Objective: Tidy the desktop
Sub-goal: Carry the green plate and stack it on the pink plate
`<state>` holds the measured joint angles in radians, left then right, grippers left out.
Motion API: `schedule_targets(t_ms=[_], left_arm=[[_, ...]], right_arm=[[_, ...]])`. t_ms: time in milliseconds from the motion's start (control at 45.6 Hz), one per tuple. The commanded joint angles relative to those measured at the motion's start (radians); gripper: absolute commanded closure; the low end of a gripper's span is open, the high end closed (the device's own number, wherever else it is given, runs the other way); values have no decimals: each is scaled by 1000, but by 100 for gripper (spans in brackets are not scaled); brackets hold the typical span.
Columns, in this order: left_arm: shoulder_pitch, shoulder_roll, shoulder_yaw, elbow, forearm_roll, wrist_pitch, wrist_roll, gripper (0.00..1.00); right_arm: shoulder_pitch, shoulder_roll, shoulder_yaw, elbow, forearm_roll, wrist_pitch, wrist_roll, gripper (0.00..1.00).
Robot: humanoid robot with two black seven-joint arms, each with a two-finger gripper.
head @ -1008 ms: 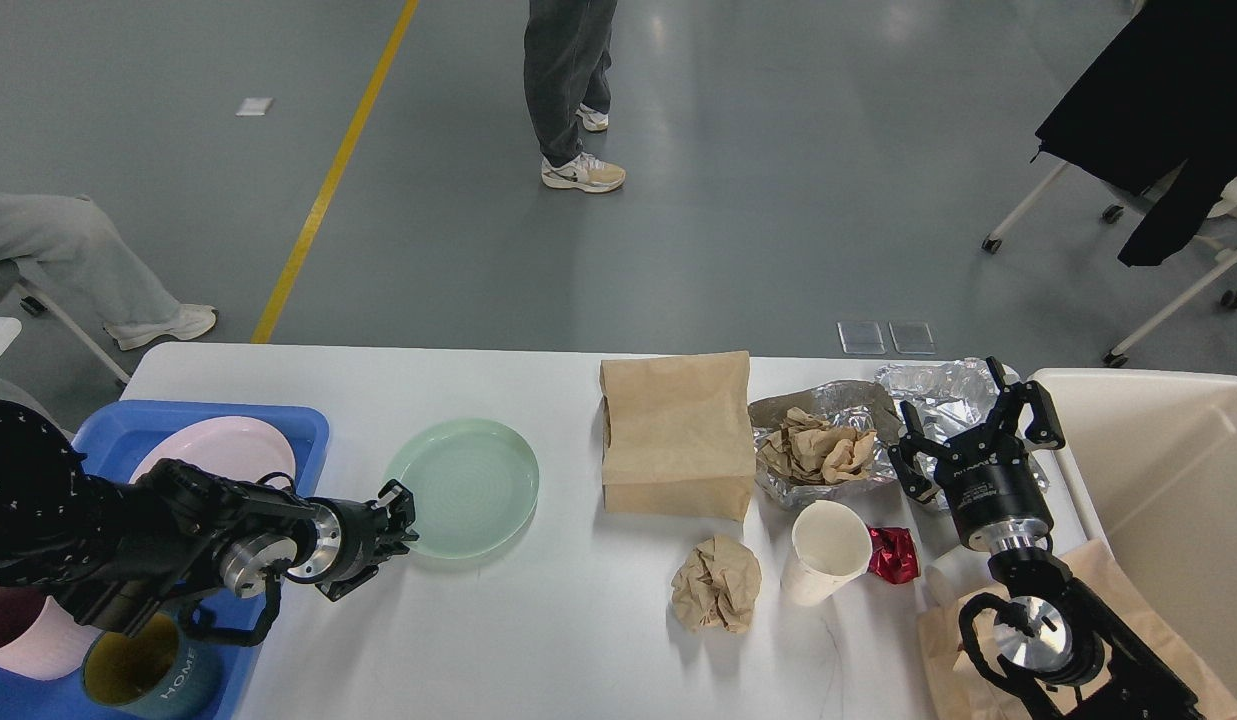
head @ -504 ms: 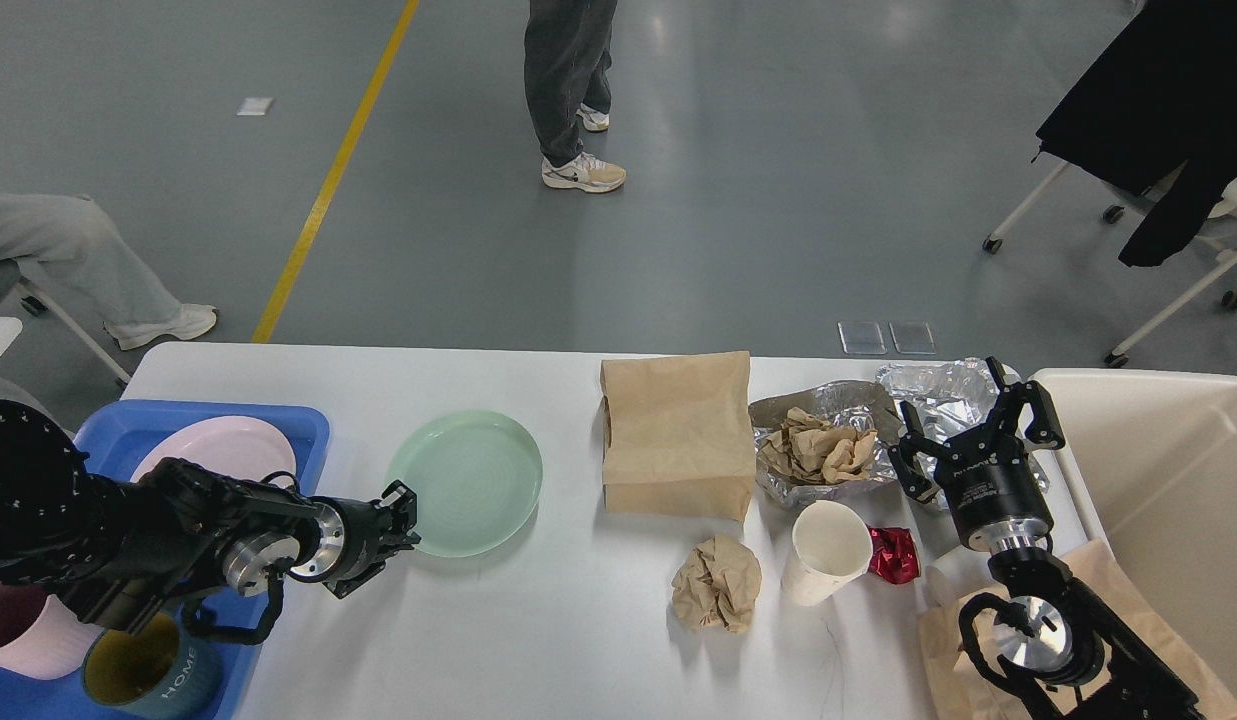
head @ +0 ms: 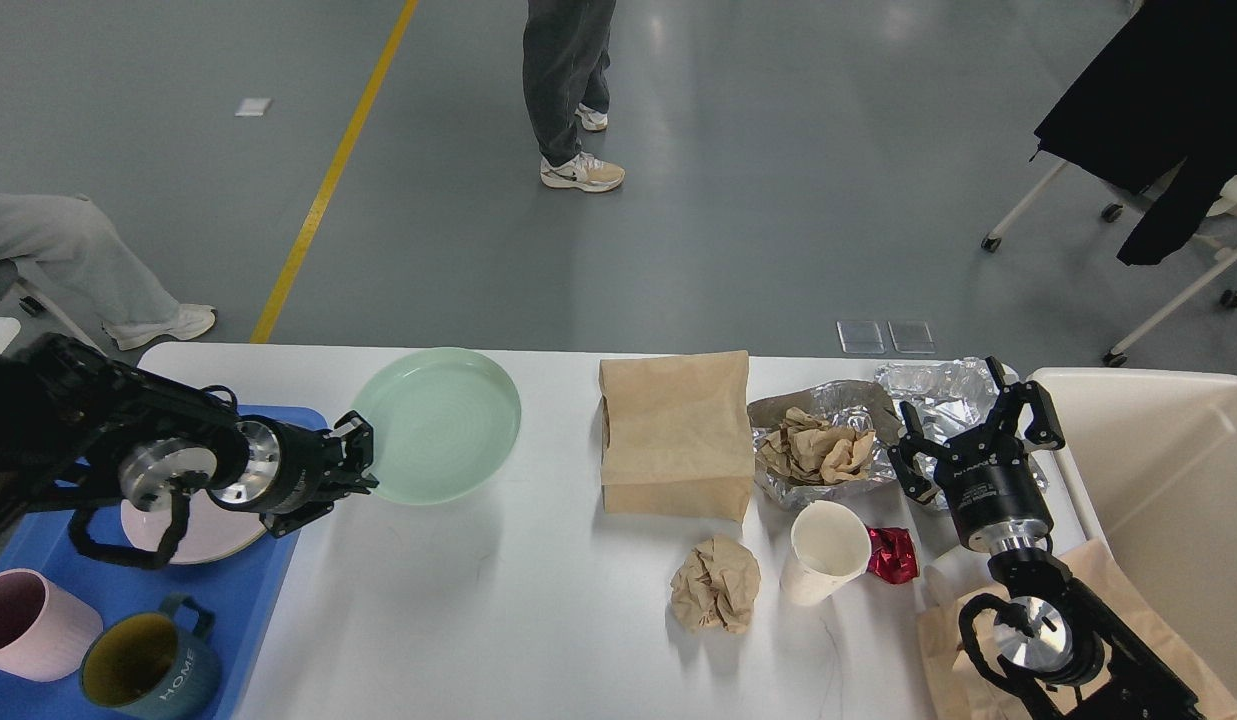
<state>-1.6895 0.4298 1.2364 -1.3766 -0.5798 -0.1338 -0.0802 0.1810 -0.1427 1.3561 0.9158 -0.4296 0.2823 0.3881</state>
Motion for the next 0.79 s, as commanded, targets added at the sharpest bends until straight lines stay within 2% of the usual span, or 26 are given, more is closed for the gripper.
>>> schedule_targets(t_ms=[0, 132, 197, 285, 373, 548, 570, 658, 767], left_arm=[[-235, 69, 129, -166, 1, -42, 19, 100], [-443, 95, 265, -220, 1, -203, 57, 100], [-460, 107, 290, -210, 1, -248, 62, 100], [-441, 135, 296, -173, 8, -248, 68, 100], [-360, 164, 296, -101, 27, -257, 69, 100], [-142, 254, 269, 174, 67, -280, 100, 100], [-72, 274, 243, 259, 72, -294, 106, 100], [101, 294, 141, 431, 75, -326, 131, 100], [316, 294, -32, 646, 80, -342, 198, 100]], right_arm=[[0, 0, 0, 0, 0, 0, 0, 0], [0, 0, 0, 0, 0, 0, 0, 0], [0, 0, 0, 0, 0, 0, 0, 0], [0, 0, 0, 0, 0, 0, 0, 0], [0, 0, 0, 0, 0, 0, 0, 0], [0, 0, 0, 2, 0, 0, 0, 0], [0, 0, 0, 0, 0, 0, 0, 0], [0, 0, 0, 0, 0, 0, 0, 0], [0, 0, 0, 0, 0, 0, 0, 0]])
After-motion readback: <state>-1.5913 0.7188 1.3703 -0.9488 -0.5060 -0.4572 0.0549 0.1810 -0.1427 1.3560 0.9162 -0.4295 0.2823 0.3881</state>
